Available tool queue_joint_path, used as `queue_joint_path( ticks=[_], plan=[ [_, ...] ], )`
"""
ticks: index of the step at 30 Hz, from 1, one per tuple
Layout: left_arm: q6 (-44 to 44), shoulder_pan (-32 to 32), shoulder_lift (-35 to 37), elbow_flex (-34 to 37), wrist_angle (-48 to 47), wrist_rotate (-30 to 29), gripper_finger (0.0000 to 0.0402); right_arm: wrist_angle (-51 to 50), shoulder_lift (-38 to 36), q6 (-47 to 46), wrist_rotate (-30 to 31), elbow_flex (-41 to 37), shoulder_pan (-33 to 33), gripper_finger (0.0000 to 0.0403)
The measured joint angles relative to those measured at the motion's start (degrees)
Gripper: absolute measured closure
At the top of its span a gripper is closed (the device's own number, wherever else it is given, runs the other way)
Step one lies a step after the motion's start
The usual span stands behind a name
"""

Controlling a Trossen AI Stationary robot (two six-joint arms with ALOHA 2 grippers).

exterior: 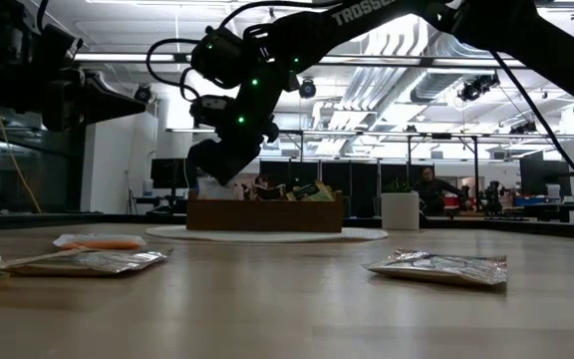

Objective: Pick & Place Tea
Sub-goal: Put the white tea bag into the left section of the wooden organizer

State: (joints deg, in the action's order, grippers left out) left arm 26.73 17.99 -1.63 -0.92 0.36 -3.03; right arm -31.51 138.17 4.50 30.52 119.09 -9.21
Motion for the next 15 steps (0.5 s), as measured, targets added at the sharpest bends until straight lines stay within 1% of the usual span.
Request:
queue_joint_path(
  ticks=[4, 10, 15],
  plan=[
    [0.01, 0.01, 0.0, 0.01, 0.0, 0.0, 0.0401, -0.13, 0.0, 0.03, 1.14, 0.0, 0.0, 0.0398],
    [0.01, 0.01, 0.0, 0.01, 0.0, 0.0, 0.0401, -0.13, 0.0, 0.3, 1.03, 0.0, 0.11, 0.0384],
    [0.01, 0.01, 0.0, 0.01, 0.0, 0.0, 0.0401, -0.13, 0.0, 0.81, 0.55, 0.0, 0.22, 0.0363]
  ],
)
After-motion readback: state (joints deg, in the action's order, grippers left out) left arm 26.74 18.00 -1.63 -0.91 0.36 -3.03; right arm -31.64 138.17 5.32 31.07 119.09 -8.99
